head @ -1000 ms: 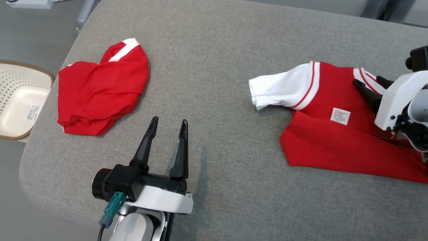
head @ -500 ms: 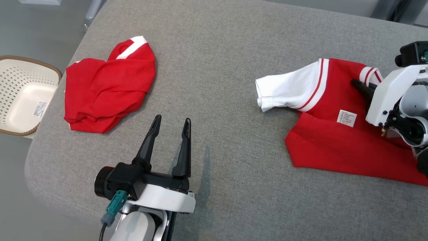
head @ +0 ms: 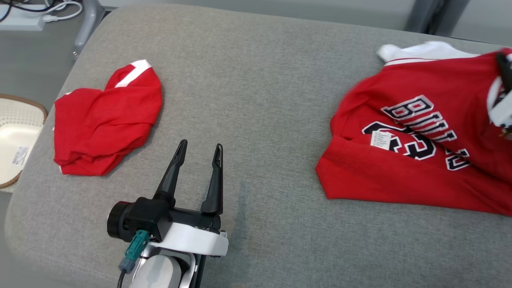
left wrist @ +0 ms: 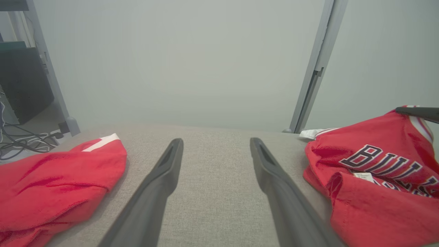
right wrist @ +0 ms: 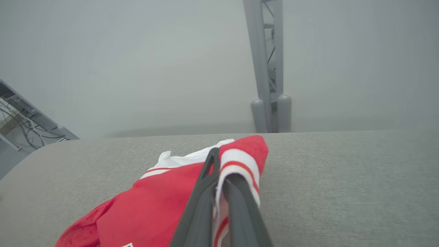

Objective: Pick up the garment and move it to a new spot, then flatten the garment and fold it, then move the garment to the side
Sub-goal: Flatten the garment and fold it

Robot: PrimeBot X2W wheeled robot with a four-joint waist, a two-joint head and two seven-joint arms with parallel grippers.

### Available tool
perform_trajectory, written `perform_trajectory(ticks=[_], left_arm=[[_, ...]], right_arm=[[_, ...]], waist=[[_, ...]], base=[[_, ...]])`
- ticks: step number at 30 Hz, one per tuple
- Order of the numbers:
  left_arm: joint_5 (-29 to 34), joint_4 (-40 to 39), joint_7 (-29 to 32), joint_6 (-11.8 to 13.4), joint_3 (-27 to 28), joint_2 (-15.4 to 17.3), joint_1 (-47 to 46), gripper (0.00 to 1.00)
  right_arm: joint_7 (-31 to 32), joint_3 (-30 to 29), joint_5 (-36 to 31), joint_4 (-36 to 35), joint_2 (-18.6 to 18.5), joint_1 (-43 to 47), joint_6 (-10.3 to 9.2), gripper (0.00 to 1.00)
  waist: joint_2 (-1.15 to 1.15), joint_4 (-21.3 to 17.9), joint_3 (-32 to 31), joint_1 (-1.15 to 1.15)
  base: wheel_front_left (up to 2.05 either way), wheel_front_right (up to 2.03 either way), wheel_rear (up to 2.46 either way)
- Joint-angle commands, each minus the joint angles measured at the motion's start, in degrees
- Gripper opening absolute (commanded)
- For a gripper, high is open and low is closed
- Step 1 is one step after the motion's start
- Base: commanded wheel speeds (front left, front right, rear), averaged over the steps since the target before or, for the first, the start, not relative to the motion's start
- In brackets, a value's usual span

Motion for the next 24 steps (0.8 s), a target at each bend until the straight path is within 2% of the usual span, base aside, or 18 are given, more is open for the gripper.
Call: perform_trajectory(ticks=[1,8,9,10,18,24], left_arm=[[0.5,0.0,-0.1,-0.1,0.2,0.2,-0.1,1.00],[0.9,0.0,-0.1,-0.4,0.6,0.2,-0.6,1.00],[1.0,0.1,-0.1,-0.4,0.6,0.2,-0.7,1.00],[1.0,0.2,-0.1,-0.4,0.7,0.2,-0.7,1.00],[1.5,0.6,-0.1,-0.3,2.1,0.2,0.8,1.00],[2.8,-0.2,-0.1,0.0,4.3,0.2,2.1,1.00]], right_arm=[[-1.1,-0.7,-0.5,1.1,-0.2,-0.7,0.01,0.00],[-10.0,-6.3,-6.5,14.4,0.9,-4.1,0.01,0.00],[-9.8,-6.0,-6.9,15.4,2.0,-4.2,0.02,0.91],[-9.0,-5.8,-7.1,16.4,2.7,-4.2,0.02,1.00],[-8.5,-2.7,-10.0,19.2,5.0,-4.1,0.02,1.00],[-12.2,1.0,-11.9,14.2,6.6,-1.9,0.01,1.00]], waist=[[0.00,-0.7,-0.3,0.00],[0.00,-2.3,-0.4,0.00],[0.00,-2.4,-0.5,0.00],[0.00,-2.6,-0.5,0.00],[0.00,-4.8,-3.2,0.00],[0.00,-7.8,-7.0,0.00]], base=[[0.00,0.00,0.00],[0.00,0.00,0.00],[0.00,0.00,0.00],[0.00,0.00,0.00],[0.00,0.00,0.00],[0.00,0.00,0.00]])
